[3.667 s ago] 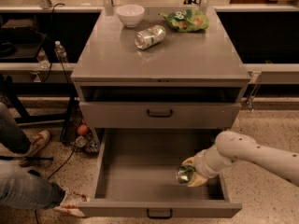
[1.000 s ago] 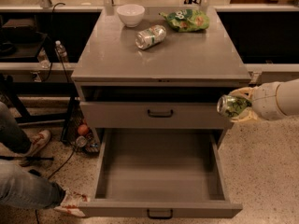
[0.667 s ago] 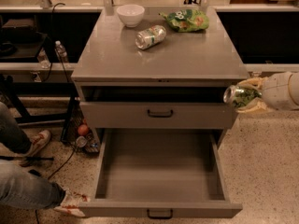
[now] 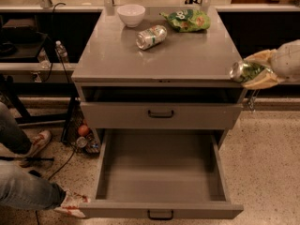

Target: Pick green can from middle drawer and place on counter

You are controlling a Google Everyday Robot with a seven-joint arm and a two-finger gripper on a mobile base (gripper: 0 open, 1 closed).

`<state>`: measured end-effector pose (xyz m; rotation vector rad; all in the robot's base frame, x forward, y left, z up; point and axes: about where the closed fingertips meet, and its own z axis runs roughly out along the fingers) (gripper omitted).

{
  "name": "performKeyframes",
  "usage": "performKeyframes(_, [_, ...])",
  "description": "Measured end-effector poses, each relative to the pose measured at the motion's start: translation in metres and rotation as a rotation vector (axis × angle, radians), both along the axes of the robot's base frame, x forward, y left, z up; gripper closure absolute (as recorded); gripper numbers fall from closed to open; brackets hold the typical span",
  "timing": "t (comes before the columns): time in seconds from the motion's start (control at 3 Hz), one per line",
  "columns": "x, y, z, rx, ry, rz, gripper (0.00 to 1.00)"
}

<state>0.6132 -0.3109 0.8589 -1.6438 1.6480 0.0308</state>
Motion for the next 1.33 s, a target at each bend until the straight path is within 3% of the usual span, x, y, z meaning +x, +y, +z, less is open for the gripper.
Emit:
performKeyframes(0.67, [0.042,0.034,0.071,-0.083,-0.076,0.116,1.0])
performKeyframes(1.0, [0.063,0.063,0.081,-0.133,-0.083,0.122,1.0])
performKeyframes(1.33, [0.087,0.092,0.073,-0.162,-0.047,0.096,1.0])
